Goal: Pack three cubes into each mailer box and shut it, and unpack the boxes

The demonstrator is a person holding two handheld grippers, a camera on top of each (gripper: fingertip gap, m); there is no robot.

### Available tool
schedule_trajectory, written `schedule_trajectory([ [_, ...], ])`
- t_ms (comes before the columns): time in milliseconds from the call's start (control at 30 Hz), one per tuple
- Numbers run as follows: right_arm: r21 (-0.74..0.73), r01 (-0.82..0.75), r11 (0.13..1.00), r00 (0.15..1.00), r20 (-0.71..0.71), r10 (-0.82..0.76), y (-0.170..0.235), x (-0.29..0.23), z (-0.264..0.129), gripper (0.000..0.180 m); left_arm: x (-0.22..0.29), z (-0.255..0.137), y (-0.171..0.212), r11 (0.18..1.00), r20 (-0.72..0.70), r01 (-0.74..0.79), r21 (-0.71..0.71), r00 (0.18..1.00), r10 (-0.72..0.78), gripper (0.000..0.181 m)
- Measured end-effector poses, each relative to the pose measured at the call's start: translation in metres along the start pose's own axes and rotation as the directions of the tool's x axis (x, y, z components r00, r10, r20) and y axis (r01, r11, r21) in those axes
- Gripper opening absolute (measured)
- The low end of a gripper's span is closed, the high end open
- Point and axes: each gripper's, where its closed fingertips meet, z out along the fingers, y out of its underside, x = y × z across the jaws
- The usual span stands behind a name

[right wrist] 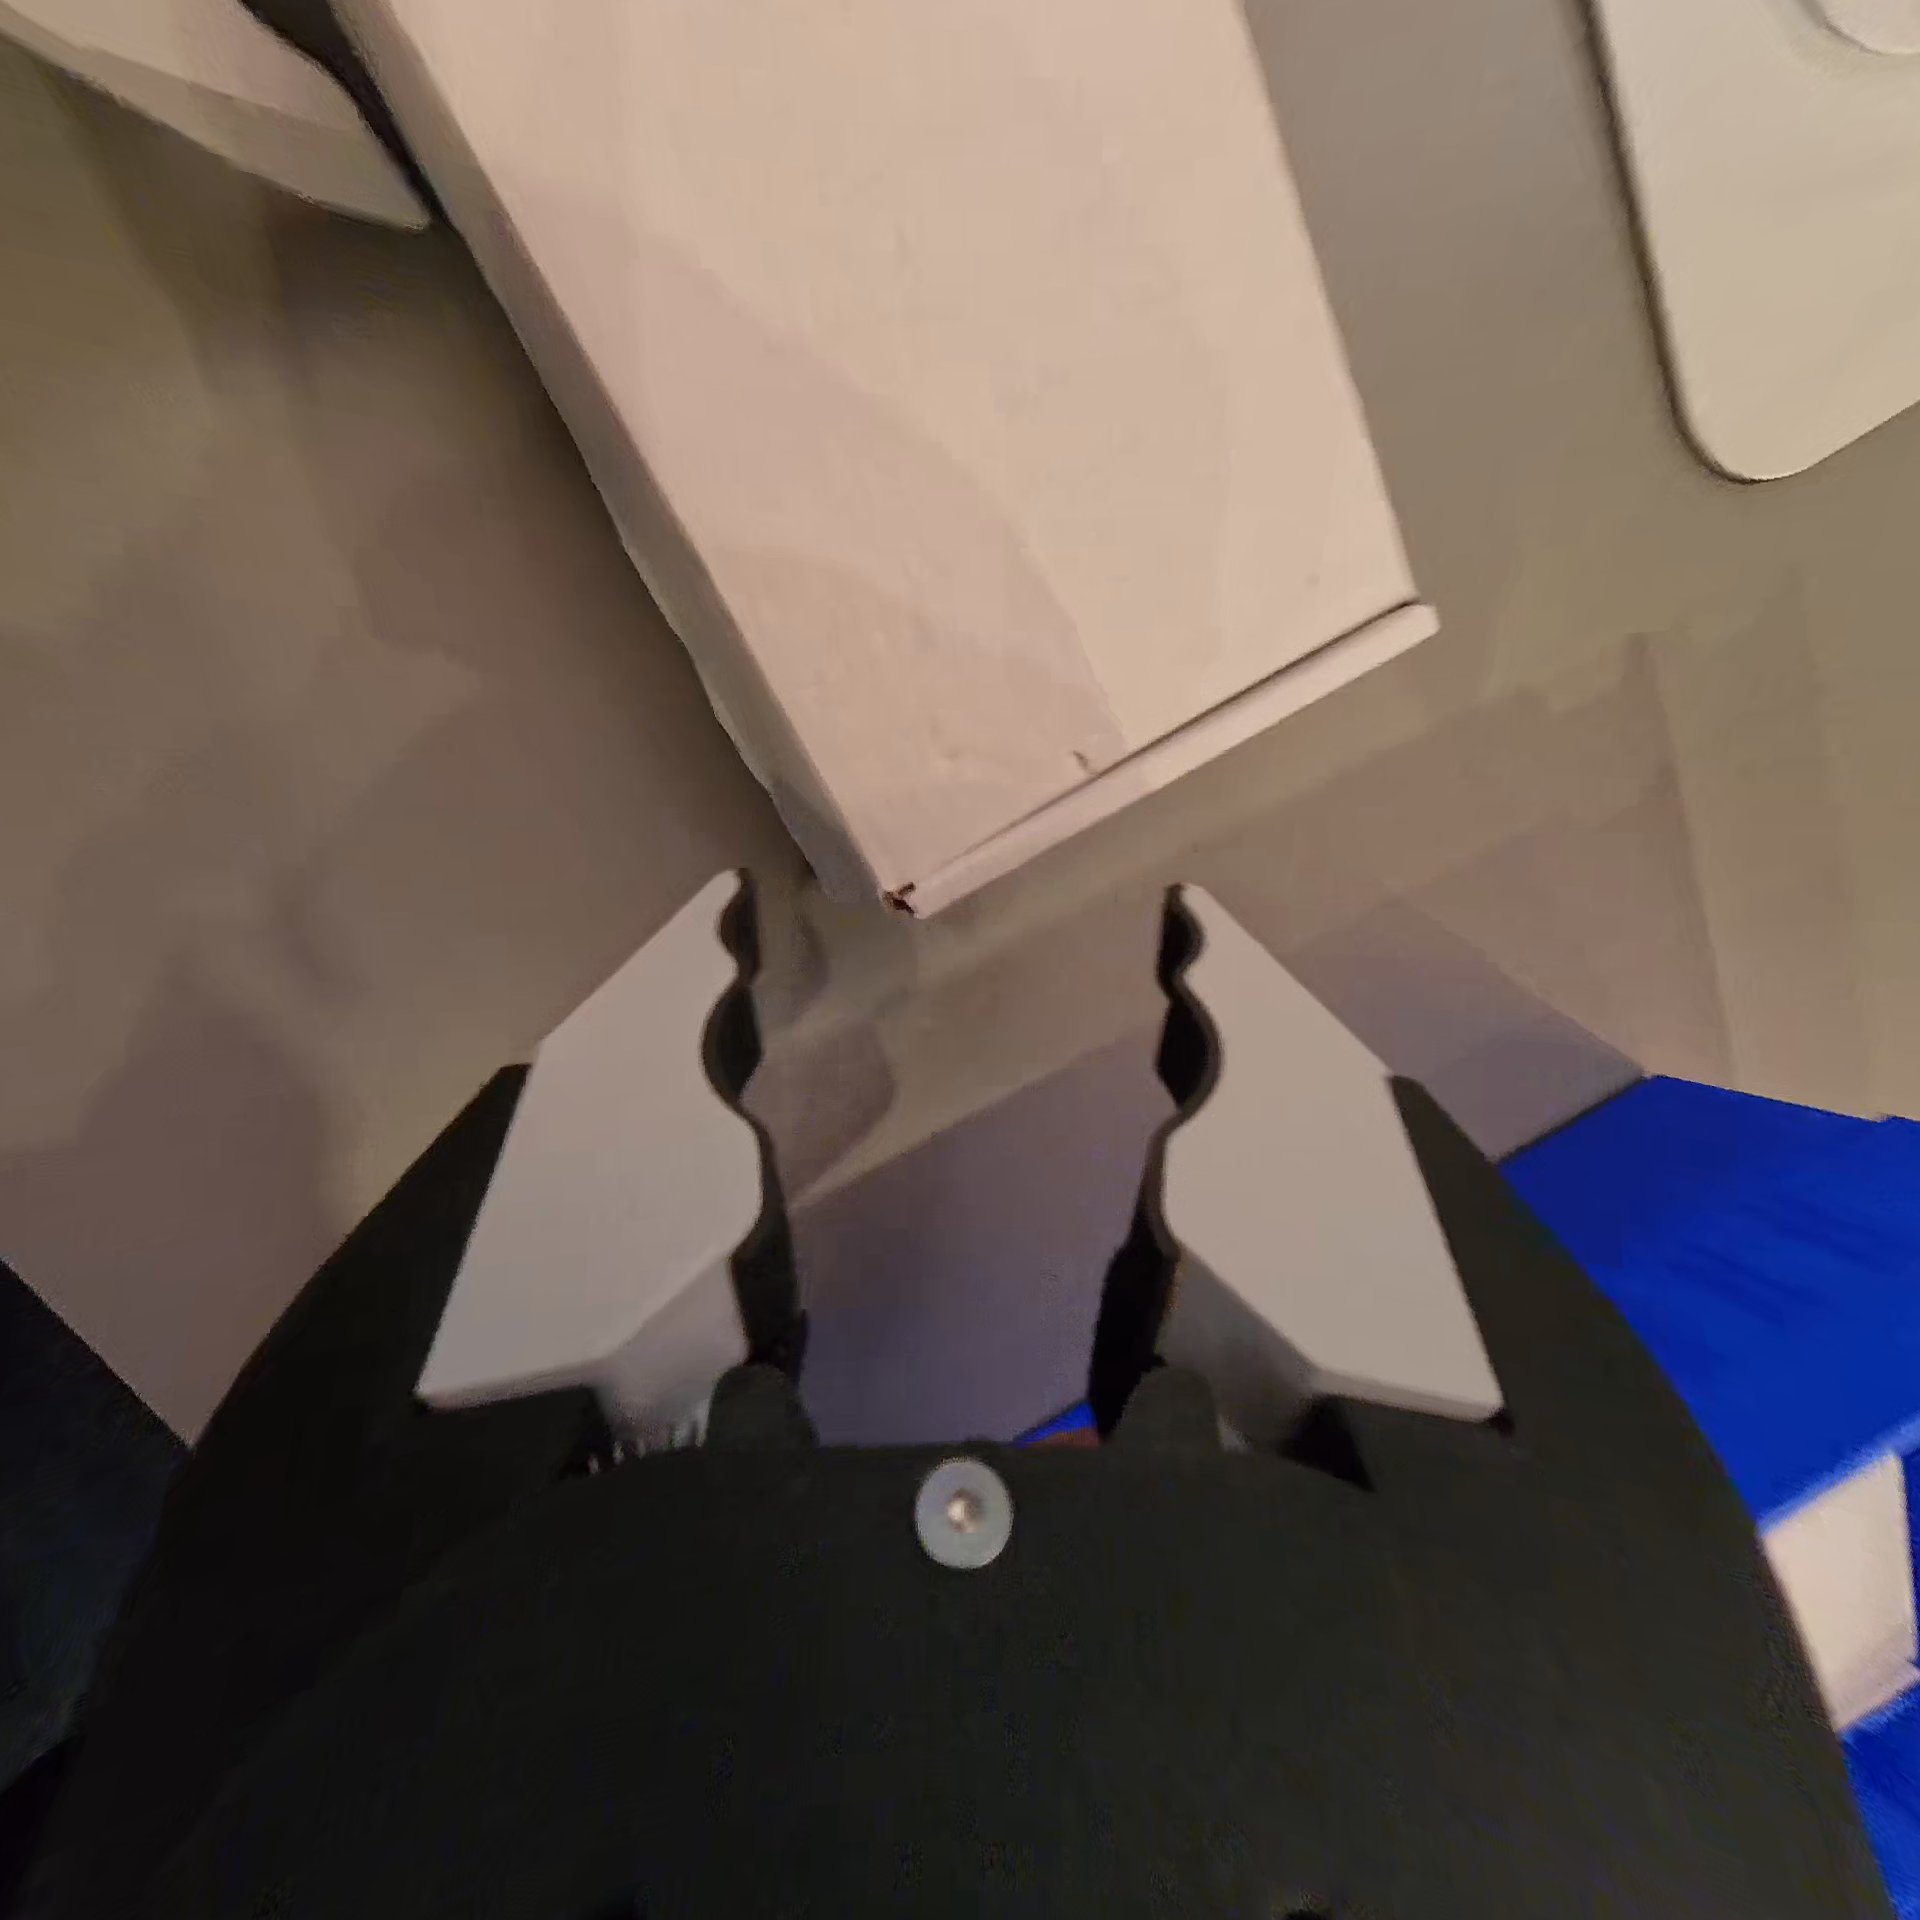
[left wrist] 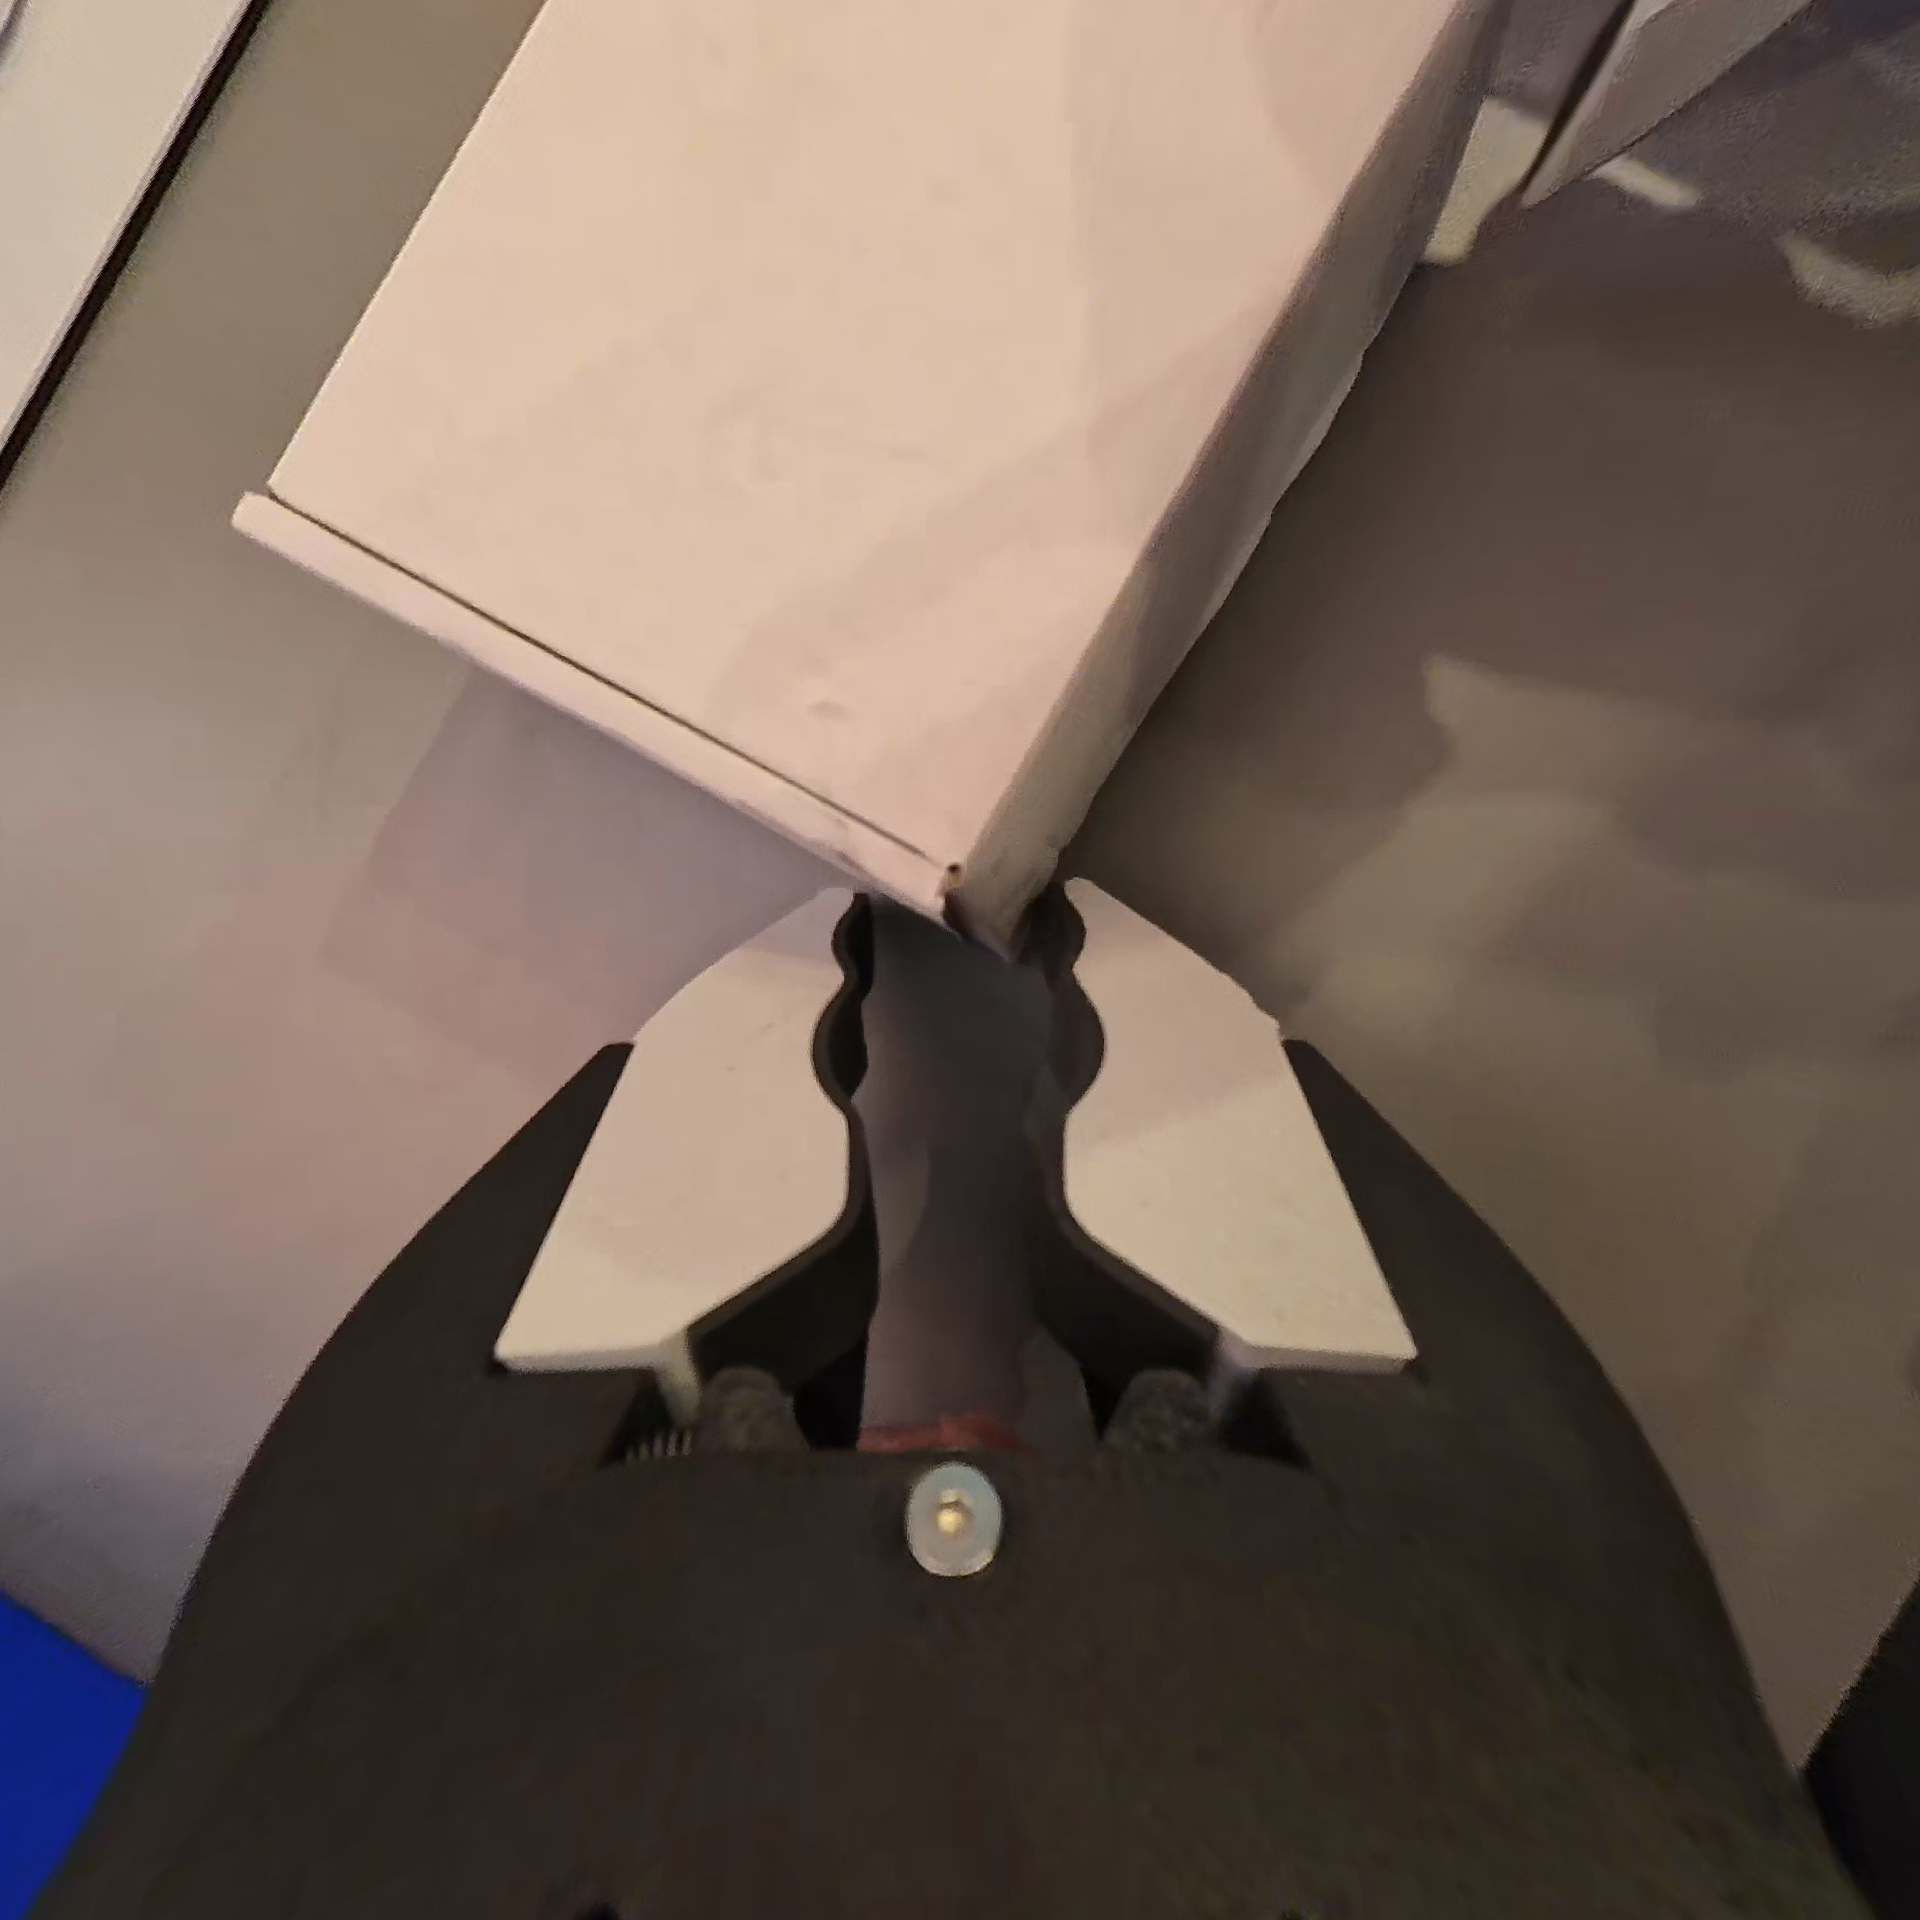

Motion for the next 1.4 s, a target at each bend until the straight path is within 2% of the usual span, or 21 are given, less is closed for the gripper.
schedule_trajectory([
  [33,0.023,-0.003,1.000,1.000,-0.009,0.003,-0.004,0.003,-0.005,0.090,0.001,0.000,0.000,1.000,-0.008,0.004,-0.001,1.000,-0.004,0.036],
  [167,0.053,0.096,0.994,0.995,0.012,-0.096,-0.027,-0.001,-0.013,0.124,0.003,0.000,-0.001,1.000,-0.019,0.014,-0.003,1.000,-0.014,0.044],
  [267,0.036,0.210,0.977,0.977,0.015,-0.211,-0.050,-0.006,-0.006,0.132,0.004,0.001,-0.001,1.000,-0.021,0.018,-0.003,1.000,-0.018,0.044],
  [433,-0.047,0.311,0.949,0.949,0.074,-0.308,-0.078,-0.007,0.021,0.137,0.003,0.001,-0.001,0.999,-0.023,0.042,0.005,0.999,-0.042,0.046],
  [667,-0.182,0.373,0.910,0.914,0.242,-0.326,-0.069,-0.009,0.056,0.137,0.003,0.001,0.000,0.997,-0.044,0.073,0.008,0.996,-0.073,0.047],
  [867,-0.101,0.342,0.934,0.902,0.312,-0.297,-0.073,-0.015,0.049,0.130,0.001,-0.002,0.000,0.994,-0.065,0.110,0.014,0.992,-0.109,0.053],
  [1000,-0.054,0.289,0.956,0.907,0.333,-0.256,-0.070,-0.013,0.040,0.130,0.004,-0.009,-0.004,0.983,-0.137,0.171,0.060,0.977,-0.162,0.058],
  [1233,-0.003,0.222,0.975,0.910,0.360,-0.206,-0.067,-0.006,0.023,0.130,0.006,-0.017,-0.013,0.973,-0.183,0.201,0.110,0.967,-0.179,0.064],
  [1400,0.031,0.214,0.976,0.919,0.333,-0.212,-0.069,-0.003,0.008,0.130,0.009,-0.012,-0.010,0.978,-0.178,0.189,0.086,0.969,-0.171,0.065],
])
